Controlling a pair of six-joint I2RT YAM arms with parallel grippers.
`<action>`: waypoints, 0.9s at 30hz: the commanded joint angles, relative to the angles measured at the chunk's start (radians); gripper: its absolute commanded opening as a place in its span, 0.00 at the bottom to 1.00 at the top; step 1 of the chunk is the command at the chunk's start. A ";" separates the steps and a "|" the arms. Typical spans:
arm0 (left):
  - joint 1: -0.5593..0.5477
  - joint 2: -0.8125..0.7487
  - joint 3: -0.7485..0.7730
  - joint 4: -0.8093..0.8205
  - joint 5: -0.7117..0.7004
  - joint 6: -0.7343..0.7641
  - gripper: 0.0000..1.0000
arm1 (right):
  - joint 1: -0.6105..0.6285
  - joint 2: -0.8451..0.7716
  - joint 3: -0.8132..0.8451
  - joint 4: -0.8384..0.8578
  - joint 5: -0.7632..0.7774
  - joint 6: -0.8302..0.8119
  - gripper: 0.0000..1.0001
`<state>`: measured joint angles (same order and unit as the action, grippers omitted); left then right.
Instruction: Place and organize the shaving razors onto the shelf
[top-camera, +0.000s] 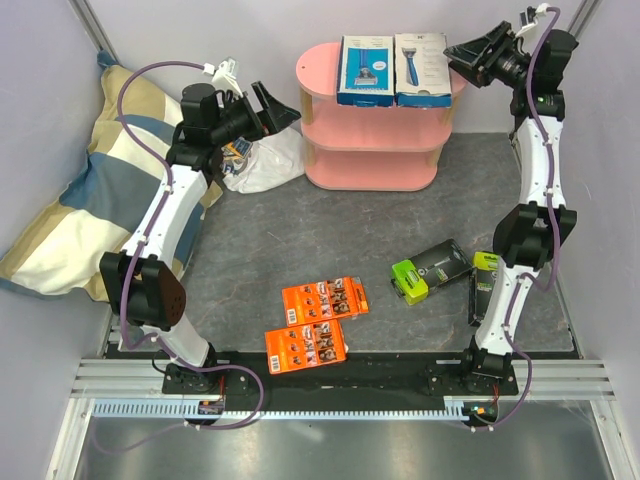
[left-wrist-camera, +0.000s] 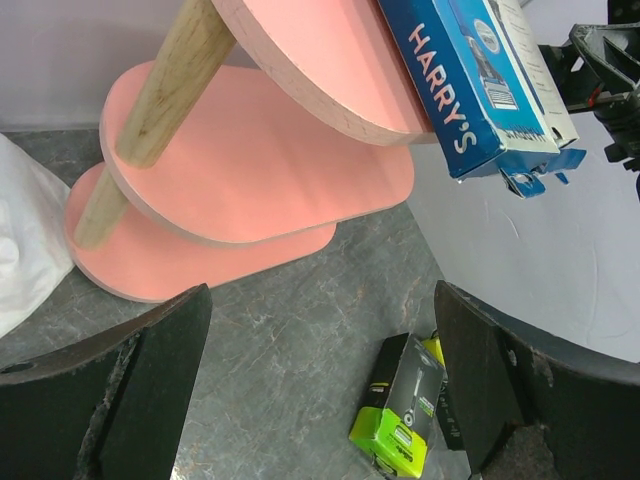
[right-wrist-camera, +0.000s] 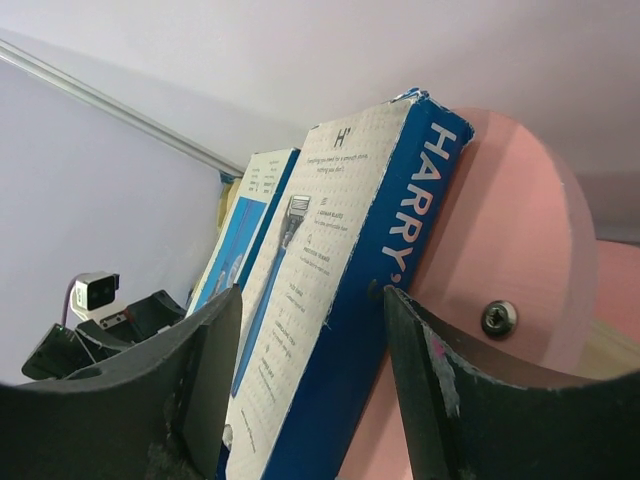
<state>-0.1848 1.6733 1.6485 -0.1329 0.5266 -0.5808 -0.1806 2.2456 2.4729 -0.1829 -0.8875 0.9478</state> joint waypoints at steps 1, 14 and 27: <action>-0.004 -0.024 0.013 0.010 0.004 0.044 0.99 | 0.027 0.020 0.003 0.006 0.016 0.016 0.67; -0.005 -0.086 -0.100 -0.005 -0.063 0.085 1.00 | -0.068 -0.278 -0.274 0.008 0.209 -0.110 0.75; -0.019 -0.259 -0.502 0.018 -0.088 0.073 1.00 | 0.035 -0.829 -1.099 -0.021 0.306 -0.369 0.79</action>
<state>-0.1879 1.4654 1.2289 -0.1299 0.4458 -0.5289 -0.2031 1.5162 1.5467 -0.1768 -0.6407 0.7048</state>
